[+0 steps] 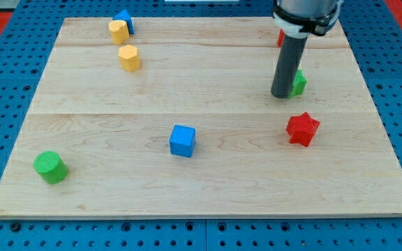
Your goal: Slide red circle closer to green star
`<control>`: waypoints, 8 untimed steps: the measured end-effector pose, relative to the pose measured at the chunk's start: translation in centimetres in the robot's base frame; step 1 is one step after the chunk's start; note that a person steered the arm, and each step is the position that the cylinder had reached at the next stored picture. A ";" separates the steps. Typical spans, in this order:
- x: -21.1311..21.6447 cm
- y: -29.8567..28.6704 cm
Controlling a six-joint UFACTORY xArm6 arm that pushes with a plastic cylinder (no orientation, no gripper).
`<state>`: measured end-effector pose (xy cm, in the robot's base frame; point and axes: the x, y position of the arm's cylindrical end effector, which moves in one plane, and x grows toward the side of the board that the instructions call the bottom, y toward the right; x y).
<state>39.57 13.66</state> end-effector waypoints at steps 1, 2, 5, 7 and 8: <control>-1.6 -3.3; -6.6 -3.7; -15.4 -2.1; -16.3 4.5; -16.1 5.4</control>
<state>23.43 19.02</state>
